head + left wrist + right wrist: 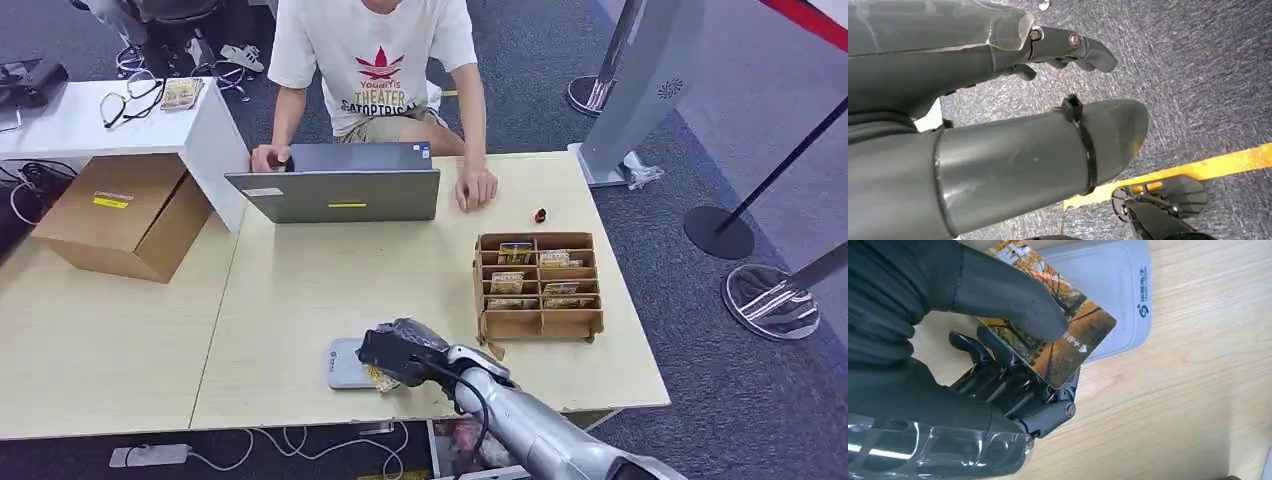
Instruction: Pass the card to the sensor for recognition and then transmit it.
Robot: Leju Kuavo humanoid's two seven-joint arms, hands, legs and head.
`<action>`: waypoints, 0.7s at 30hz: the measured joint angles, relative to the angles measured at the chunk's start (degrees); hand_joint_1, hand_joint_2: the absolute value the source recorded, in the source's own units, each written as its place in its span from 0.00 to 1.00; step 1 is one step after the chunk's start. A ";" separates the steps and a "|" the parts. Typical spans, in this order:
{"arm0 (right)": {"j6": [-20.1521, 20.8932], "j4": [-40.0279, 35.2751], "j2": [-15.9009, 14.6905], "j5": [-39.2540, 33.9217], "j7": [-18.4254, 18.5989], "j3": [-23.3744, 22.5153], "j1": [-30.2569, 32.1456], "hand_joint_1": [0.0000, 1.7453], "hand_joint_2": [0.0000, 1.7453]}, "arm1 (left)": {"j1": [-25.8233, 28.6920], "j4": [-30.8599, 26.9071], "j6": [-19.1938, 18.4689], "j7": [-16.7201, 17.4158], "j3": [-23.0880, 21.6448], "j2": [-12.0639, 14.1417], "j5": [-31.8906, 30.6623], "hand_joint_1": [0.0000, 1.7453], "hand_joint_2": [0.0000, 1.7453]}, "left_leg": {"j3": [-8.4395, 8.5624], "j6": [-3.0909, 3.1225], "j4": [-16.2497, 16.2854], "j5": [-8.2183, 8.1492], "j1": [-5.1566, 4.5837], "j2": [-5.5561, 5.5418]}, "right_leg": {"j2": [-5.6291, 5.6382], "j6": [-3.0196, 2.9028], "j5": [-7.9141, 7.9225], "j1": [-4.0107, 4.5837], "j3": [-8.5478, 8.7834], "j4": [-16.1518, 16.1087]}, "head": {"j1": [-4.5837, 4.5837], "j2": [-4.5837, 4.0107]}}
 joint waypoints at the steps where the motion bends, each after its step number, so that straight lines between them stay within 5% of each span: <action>1: 0.20 0.37 0.02 -0.09 -0.04 0.04 -0.30 1.00 1.00 | 0.00 0.00 0.00 0.00 0.00 0.00 0.00 0.00 0.00 | 0.00 0.00 0.00 0.00 0.00 0.00 | 0.00 0.00 0.00 0.00 0.00 0.00 | 0.00 0.00; 21: -0.04 -2.17 -0.63 -4.26 -1.40 0.07 -1.39 1.00 1.00 | 0.08 0.00 0.13 -0.55 0.00 0.02 0.09 0.00 0.00 | 0.00 0.01 0.00 0.01 0.00 0.00 | 0.00 0.00 0.00 0.00 0.00 0.00 | -0.02 0.00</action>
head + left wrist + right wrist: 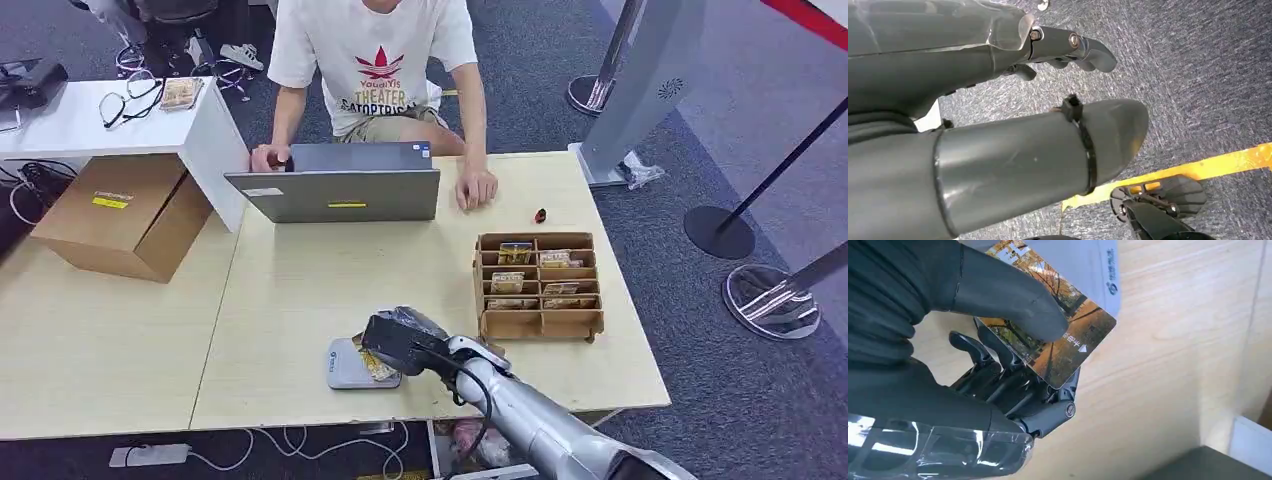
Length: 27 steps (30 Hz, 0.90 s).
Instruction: Pass the card to the sensor for recognition and then transmit it.
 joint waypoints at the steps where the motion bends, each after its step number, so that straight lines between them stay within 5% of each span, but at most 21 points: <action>1: -0.17 -0.76 -0.26 -0.22 -0.04 -0.02 -0.07 1.00 1.00 | 0.00 0.00 0.00 -0.04 0.00 -0.02 0.00 0.00 0.00 | 0.00 0.00 0.00 0.00 0.00 0.00 | 0.00 0.00 0.00 0.00 0.00 0.00 | 0.02 0.00; 15: -2.58 -11.39 -4.83 -2.64 0.22 -2.58 -0.50 1.00 1.00 | 0.25 0.00 0.02 -0.50 0.00 0.13 0.44 0.00 0.00 | 0.00 0.00 0.01 0.00 -0.01 0.00 | 0.01 0.00 0.00 -0.01 0.00 0.00 | 0.00 0.00; 27: -9.29 -23.88 -7.08 -1.97 0.70 -11.71 -0.15 1.00 1.00 | 0.34 0.00 0.15 -0.76 -0.04 0.24 -0.09 0.00 0.00 | 0.00 0.00 0.01 0.00 -0.01 0.00 | 0.01 0.00 0.00 0.00 -0.02 0.00 | 0.00 0.00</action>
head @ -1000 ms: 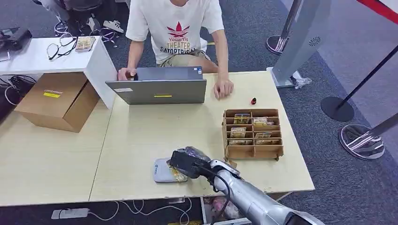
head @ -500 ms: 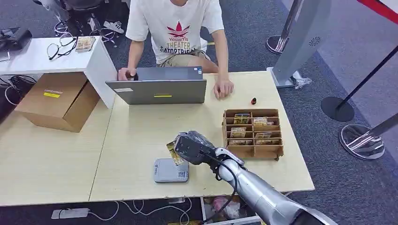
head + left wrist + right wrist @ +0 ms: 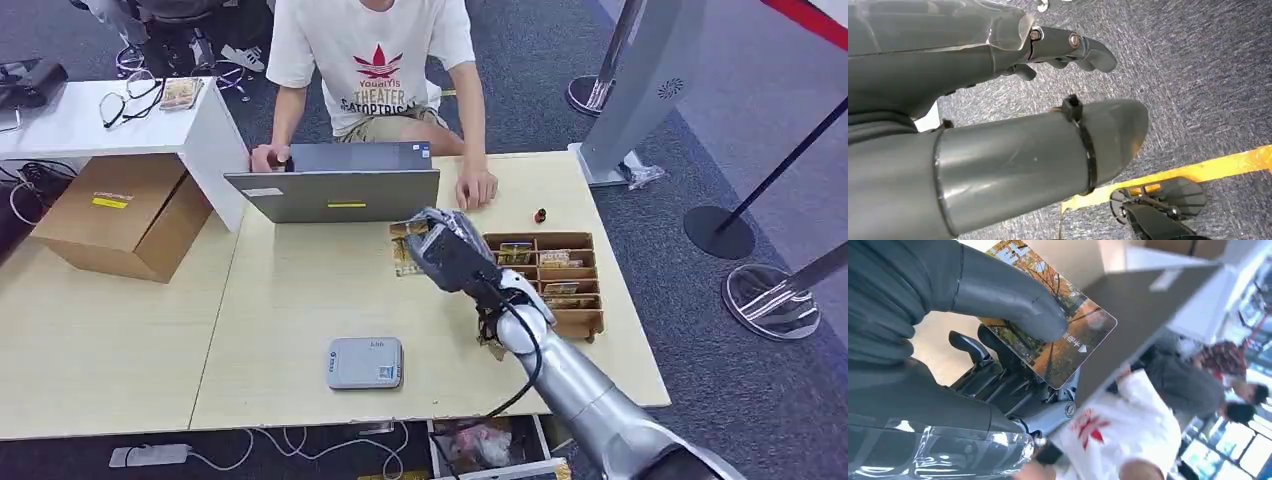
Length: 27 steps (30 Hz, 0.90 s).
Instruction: Pass the card to the sensor for recognition and then transmit it.
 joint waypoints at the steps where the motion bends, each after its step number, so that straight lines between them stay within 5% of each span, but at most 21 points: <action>1: -0.16 -0.64 -0.07 0.24 0.07 -0.96 0.00 1.00 1.00 | 0.00 0.00 -0.02 0.02 -0.07 0.00 -0.17 0.00 0.00 | 0.00 0.00 0.00 0.00 0.00 0.00 | 0.00 0.00 0.00 0.00 0.00 0.00 | 0.02 0.00; 11: -1.58 -2.89 -0.24 4.48 1.33 -9.34 -1.65 1.00 1.00 | -0.15 0.00 -0.61 0.70 -1.38 0.00 -1.29 0.00 0.00 | -0.01 0.00 0.00 0.00 0.00 0.00 | -0.01 -0.01 0.02 0.00 0.01 0.00 | 0.02 0.00; 27: -4.42 3.67 -0.20 11.00 2.86 -14.08 -6.85 1.00 1.00 | -0.35 0.00 -1.31 0.74 -2.43 0.00 -1.77 0.00 0.00 | -0.01 0.00 0.00 0.00 0.00 -0.01 | -0.02 -0.01 0.03 0.00 0.01 0.00 | 0.02 0.00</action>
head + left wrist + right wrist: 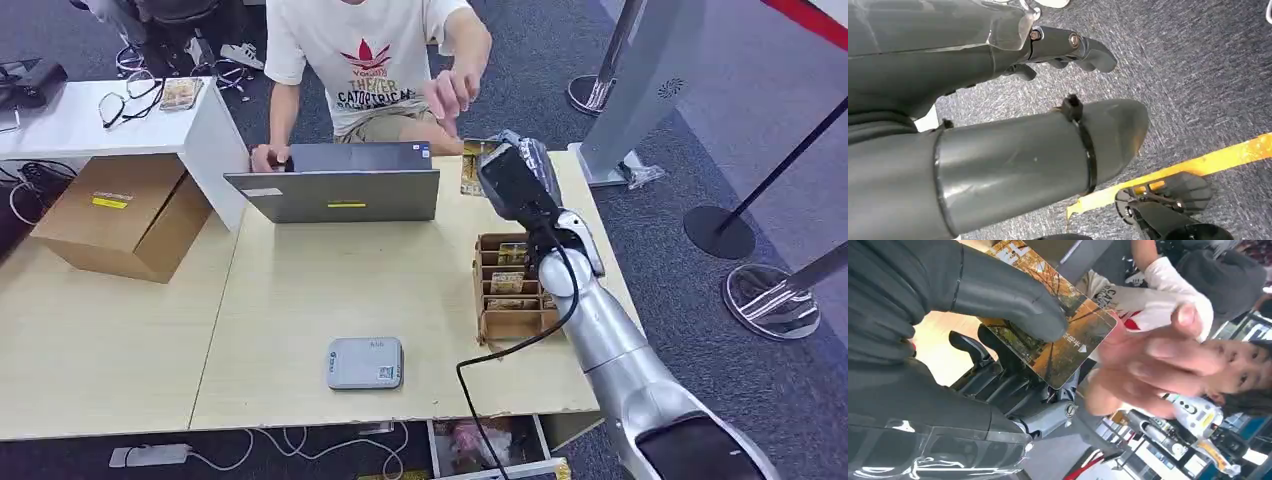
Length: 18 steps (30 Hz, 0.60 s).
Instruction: Pass the card to the sensor for recognition and then transmit it.
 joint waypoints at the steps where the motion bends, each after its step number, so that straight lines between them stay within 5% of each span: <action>1: -0.11 0.63 0.00 0.07 0.02 -0.26 -0.34 1.00 1.00 | -0.02 0.00 -0.02 0.00 -0.13 0.00 -0.02 0.00 0.00 | 0.00 0.00 0.00 0.00 0.00 0.00 | 0.00 0.00 0.00 0.00 0.00 0.00 | -0.02 0.00; 18: -0.31 6.40 0.46 1.07 0.02 -1.64 -2.56 1.00 1.00 | -0.21 0.00 -1.11 0.44 -0.55 0.28 -0.11 0.00 0.00 | 0.00 0.00 0.00 0.00 0.00 -0.01 | 0.00 0.00 0.00 0.00 0.00 0.00 | -0.02 0.00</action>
